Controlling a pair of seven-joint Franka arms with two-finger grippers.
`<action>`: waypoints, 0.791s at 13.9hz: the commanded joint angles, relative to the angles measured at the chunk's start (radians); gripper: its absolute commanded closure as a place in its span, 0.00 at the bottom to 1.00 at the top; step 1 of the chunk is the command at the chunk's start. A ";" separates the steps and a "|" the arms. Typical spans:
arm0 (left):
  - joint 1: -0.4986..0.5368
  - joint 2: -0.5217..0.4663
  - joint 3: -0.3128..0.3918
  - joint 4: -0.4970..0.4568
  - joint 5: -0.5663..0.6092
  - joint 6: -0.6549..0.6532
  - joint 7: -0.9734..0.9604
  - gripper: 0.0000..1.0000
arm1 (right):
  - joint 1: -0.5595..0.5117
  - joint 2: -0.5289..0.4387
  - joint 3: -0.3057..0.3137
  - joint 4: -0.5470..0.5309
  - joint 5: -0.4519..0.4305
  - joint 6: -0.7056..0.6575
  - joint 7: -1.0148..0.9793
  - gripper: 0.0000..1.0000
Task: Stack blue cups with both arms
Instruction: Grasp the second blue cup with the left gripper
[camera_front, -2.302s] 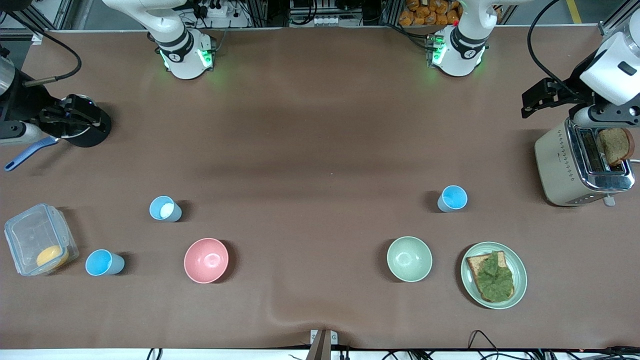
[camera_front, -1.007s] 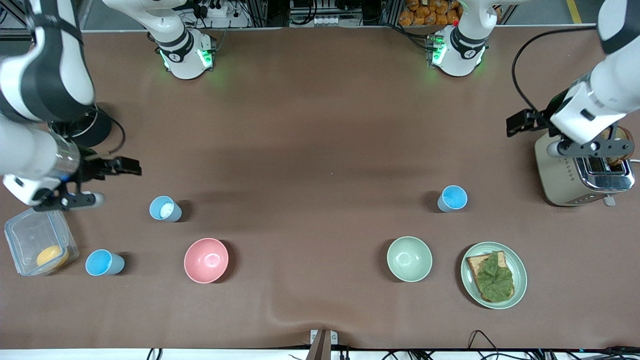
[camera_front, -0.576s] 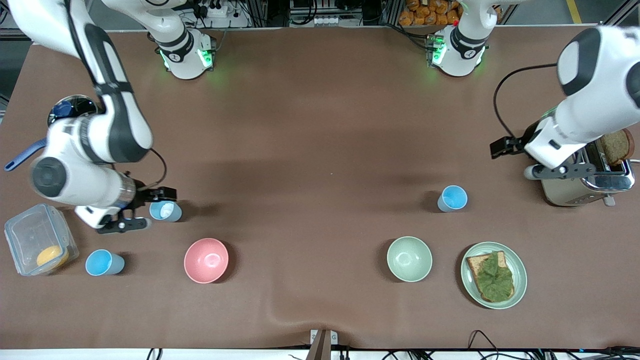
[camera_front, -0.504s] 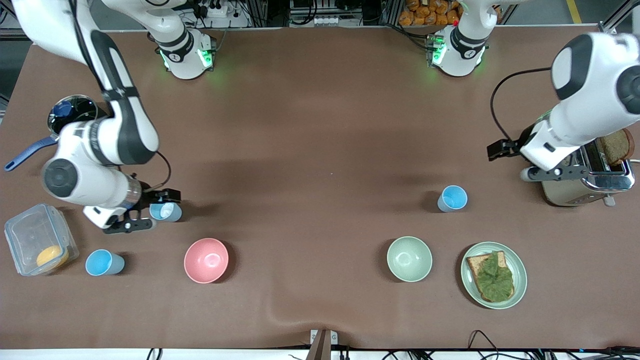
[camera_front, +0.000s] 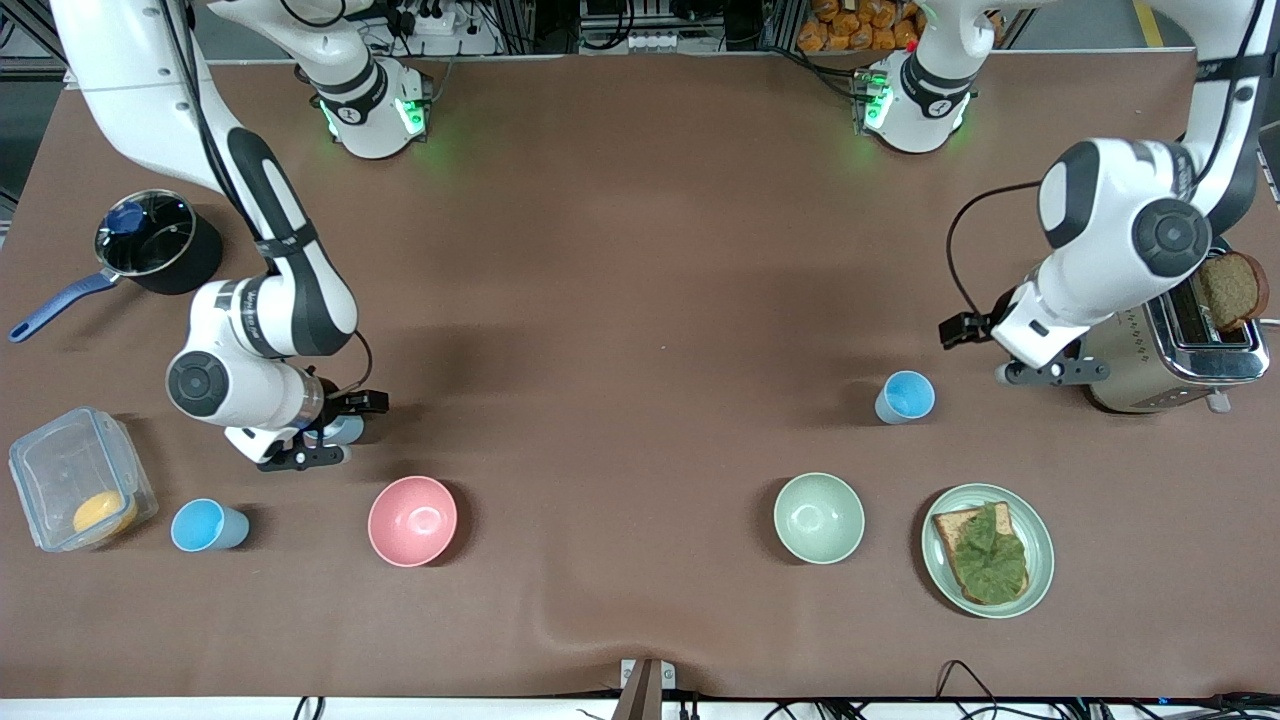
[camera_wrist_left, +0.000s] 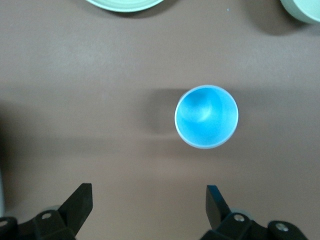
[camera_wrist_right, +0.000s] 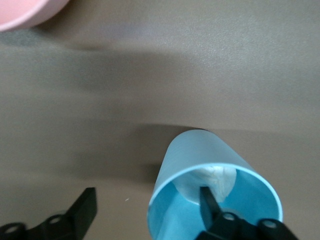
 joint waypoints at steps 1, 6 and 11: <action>0.003 0.097 -0.005 0.056 0.002 0.060 0.017 0.00 | 0.003 0.003 0.000 0.013 0.001 -0.008 -0.011 1.00; -0.020 0.255 -0.005 0.209 0.002 0.062 0.014 0.00 | 0.005 0.017 -0.002 0.046 0.000 -0.011 -0.009 1.00; -0.021 0.312 -0.005 0.231 0.002 0.062 0.020 0.00 | 0.037 0.009 0.003 0.154 0.010 -0.170 0.002 1.00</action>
